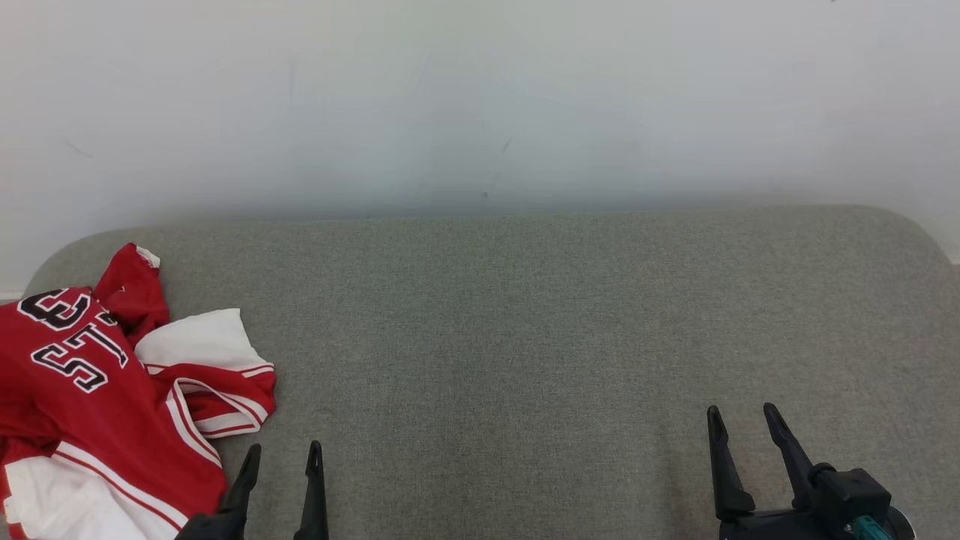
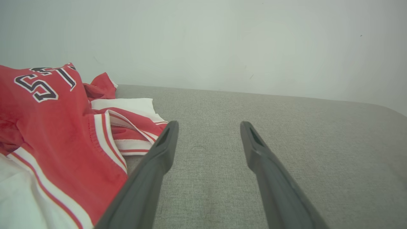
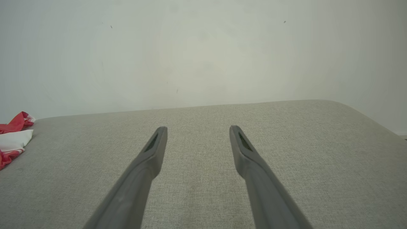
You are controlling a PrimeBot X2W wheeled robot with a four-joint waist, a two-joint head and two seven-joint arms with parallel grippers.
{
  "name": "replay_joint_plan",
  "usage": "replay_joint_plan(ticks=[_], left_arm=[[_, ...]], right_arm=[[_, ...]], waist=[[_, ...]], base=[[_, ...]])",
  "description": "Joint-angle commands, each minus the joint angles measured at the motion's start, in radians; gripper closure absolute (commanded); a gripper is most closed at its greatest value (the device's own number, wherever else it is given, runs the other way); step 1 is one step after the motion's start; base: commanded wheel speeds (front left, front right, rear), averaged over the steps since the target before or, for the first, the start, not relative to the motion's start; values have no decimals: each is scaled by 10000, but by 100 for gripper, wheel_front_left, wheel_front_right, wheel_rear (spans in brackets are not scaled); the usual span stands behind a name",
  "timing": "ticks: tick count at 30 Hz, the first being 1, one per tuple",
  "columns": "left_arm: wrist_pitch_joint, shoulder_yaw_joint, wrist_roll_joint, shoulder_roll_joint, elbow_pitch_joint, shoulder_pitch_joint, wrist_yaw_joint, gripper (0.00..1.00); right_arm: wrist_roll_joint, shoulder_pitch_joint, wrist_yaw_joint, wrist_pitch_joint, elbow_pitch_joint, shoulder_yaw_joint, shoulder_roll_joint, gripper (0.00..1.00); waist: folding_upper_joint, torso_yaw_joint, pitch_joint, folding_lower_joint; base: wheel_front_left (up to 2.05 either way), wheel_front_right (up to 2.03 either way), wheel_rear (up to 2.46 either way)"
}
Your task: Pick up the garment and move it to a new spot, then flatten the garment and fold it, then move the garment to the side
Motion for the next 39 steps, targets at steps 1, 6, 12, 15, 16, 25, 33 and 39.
replay_joint_plan(ticks=[1,6,12,15,16,25,33,39], left_arm=[[-29,-8,78,57,32,67,-3,0],[-29,-20,116,55,61,76,-35,0],[-29,-38,53,55,54,52,-45,0],[-29,-26,25,55,50,47,-30,0],[-29,-11,25,55,57,44,-40,0],[-23,-34,122,55,28,0,74,0],[-22,257,163,54,50,66,54,0],[-22,674,161,56,0,273,80,0]], right_arm=[[-33,88,32,-38,16,10,-26,0],[-8,95,32,-54,16,22,-26,0],[17,78,32,-76,-5,-5,-26,0],[23,92,32,-68,-14,-37,-26,0],[12,107,32,-68,-17,-58,-26,0],[-117,207,31,-83,-79,-146,-22,0],[-12,193,31,-90,-39,-82,-23,0],[68,198,31,-99,5,31,-23,0]], waist=[[0,4,-5,1],[0,15,-23,1],[0,45,-17,1],[0,66,-17,1],[0,80,-19,1],[0,845,-29,1],[0,1994,-53,1],[0,3153,-94,1]], base=[[0,0,0],[0,0,0],[0,0,0],[0,0,0],[0,0,0],[0,0,0],[0,0,0],[0,0,0]])
